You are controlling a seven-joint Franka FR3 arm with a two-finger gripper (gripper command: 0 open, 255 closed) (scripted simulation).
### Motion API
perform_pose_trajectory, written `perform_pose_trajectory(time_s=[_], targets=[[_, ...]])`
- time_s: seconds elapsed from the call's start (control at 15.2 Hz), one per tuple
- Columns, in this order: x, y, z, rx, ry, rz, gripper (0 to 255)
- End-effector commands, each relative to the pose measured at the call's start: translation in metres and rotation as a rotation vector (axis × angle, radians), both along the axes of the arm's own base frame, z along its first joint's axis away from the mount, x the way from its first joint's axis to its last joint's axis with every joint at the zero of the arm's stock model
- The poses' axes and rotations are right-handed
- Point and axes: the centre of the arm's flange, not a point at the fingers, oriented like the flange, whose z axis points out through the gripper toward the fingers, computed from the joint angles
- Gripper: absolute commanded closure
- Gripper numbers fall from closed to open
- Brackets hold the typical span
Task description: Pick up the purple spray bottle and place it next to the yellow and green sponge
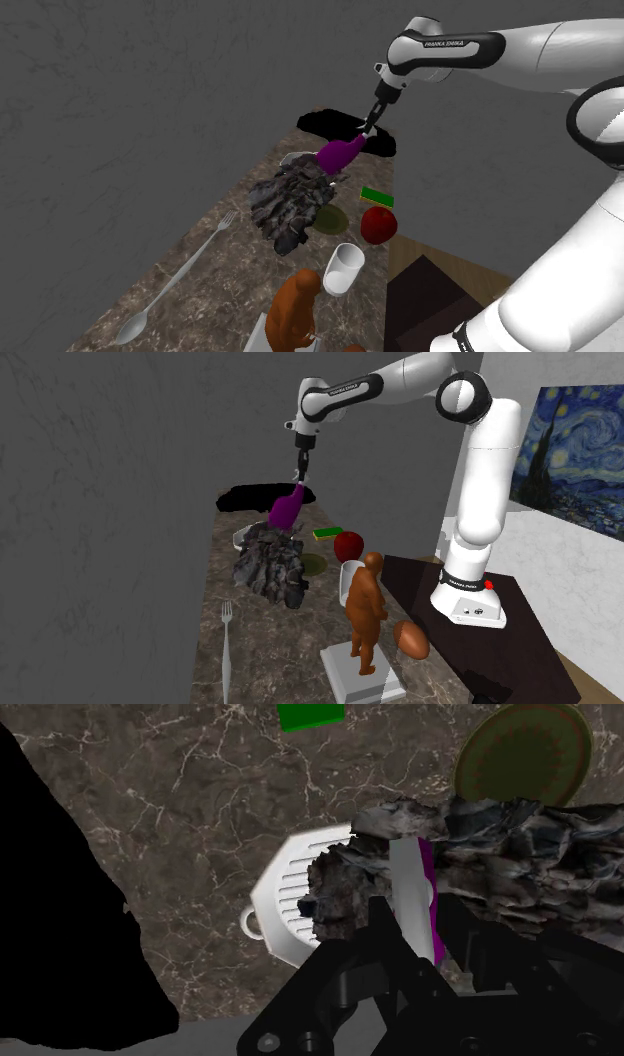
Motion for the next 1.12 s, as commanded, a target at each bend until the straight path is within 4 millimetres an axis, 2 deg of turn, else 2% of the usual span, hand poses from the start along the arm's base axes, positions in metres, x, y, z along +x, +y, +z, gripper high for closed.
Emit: perform_pose_trajectory(time_s=[0.0, 0.92, 1.06], targets=[[0.002, -0.029, -0.001, -0.002, -0.002, 0.000, 255], [0.013, -0.216, -0.001, -0.002, -0.002, 0.000, 255], [0.013, -0.216, -0.011, -0.002, -0.002, 0.000, 255]])
